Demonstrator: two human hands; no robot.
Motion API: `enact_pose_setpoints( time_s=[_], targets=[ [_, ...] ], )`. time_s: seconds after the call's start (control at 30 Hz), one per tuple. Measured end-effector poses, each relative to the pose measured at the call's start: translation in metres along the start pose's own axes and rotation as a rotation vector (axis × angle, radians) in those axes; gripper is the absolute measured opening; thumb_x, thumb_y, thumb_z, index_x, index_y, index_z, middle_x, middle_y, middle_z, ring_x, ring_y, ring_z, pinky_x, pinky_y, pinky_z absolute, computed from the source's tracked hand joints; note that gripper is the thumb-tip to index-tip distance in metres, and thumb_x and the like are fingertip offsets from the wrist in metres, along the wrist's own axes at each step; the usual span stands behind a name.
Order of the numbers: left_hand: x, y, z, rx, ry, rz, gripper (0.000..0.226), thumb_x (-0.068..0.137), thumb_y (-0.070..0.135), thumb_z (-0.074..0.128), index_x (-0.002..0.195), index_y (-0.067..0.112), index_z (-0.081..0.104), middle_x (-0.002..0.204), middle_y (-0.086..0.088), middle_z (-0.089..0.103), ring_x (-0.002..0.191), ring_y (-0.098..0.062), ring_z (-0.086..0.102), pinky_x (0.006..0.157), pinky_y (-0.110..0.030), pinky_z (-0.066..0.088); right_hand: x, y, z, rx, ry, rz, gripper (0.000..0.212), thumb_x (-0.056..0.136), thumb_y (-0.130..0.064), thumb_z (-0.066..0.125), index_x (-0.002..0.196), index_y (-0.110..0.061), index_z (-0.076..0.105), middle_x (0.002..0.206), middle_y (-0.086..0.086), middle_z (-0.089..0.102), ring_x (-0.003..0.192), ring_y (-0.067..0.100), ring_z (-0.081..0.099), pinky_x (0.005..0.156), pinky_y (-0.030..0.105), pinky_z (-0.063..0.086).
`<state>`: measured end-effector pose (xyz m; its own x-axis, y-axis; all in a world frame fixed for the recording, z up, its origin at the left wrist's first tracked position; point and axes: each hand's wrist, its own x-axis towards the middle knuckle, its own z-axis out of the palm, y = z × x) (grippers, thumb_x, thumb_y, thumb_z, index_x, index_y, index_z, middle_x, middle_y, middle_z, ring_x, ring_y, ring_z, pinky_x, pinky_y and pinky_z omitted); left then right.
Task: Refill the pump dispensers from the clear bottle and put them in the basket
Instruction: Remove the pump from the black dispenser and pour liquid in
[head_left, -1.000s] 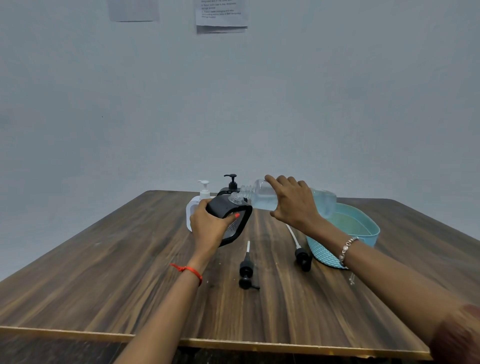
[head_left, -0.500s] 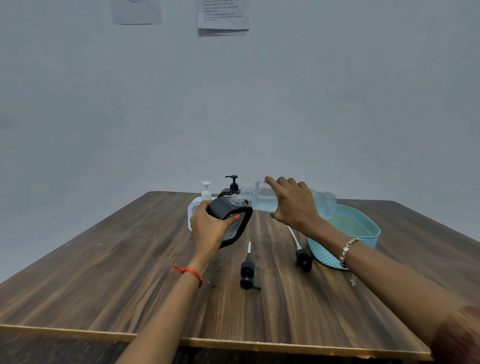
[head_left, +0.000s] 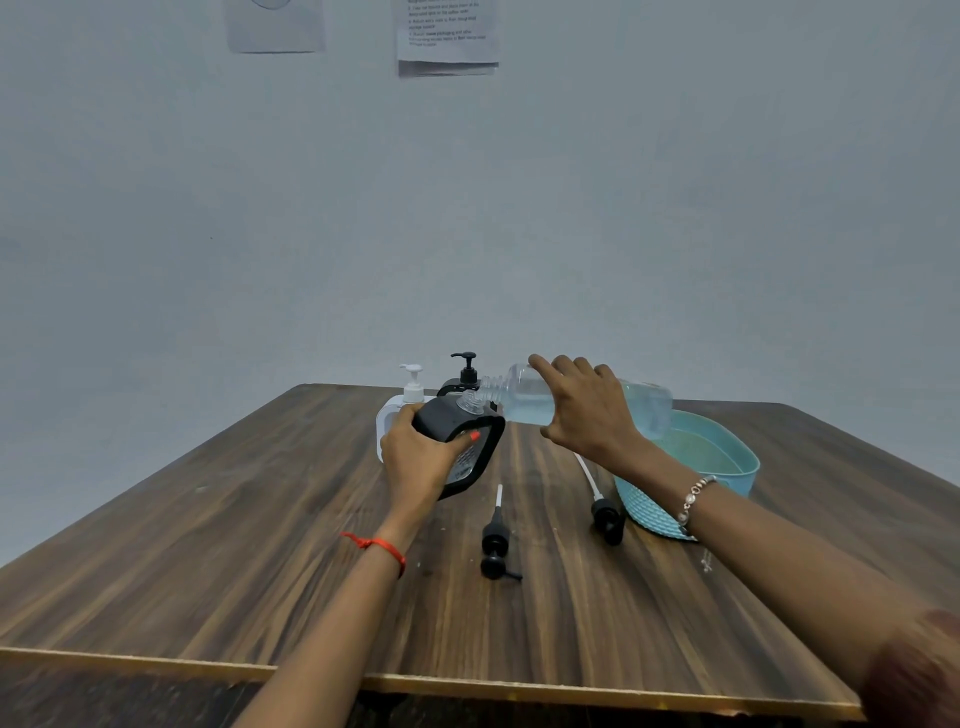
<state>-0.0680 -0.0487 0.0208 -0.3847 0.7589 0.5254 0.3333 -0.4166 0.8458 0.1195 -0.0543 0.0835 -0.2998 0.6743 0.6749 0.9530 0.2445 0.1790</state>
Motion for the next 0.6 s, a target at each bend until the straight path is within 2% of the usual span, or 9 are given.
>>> enact_pose_setpoints(
  time_s=[0.6],
  targets=[
    [-0.0014, -0.0047, -0.0006, -0.017, 0.005, -0.012, 0.059, 0.057, 0.024, 0.089, 0.108, 0.012, 0.063, 0.102, -0.007, 0.068, 0.093, -0.021, 0.064, 0.08, -0.034, 0.054, -0.0009, -0.0032, 0.0028, -0.012, -0.013, -0.007, 0.068, 0.064, -0.011, 0.068, 0.128, -0.015, 0.046, 0.103, 0.011, 0.061, 0.088, 0.033, 0.055, 0.074, 0.038, 0.041]
  ],
)
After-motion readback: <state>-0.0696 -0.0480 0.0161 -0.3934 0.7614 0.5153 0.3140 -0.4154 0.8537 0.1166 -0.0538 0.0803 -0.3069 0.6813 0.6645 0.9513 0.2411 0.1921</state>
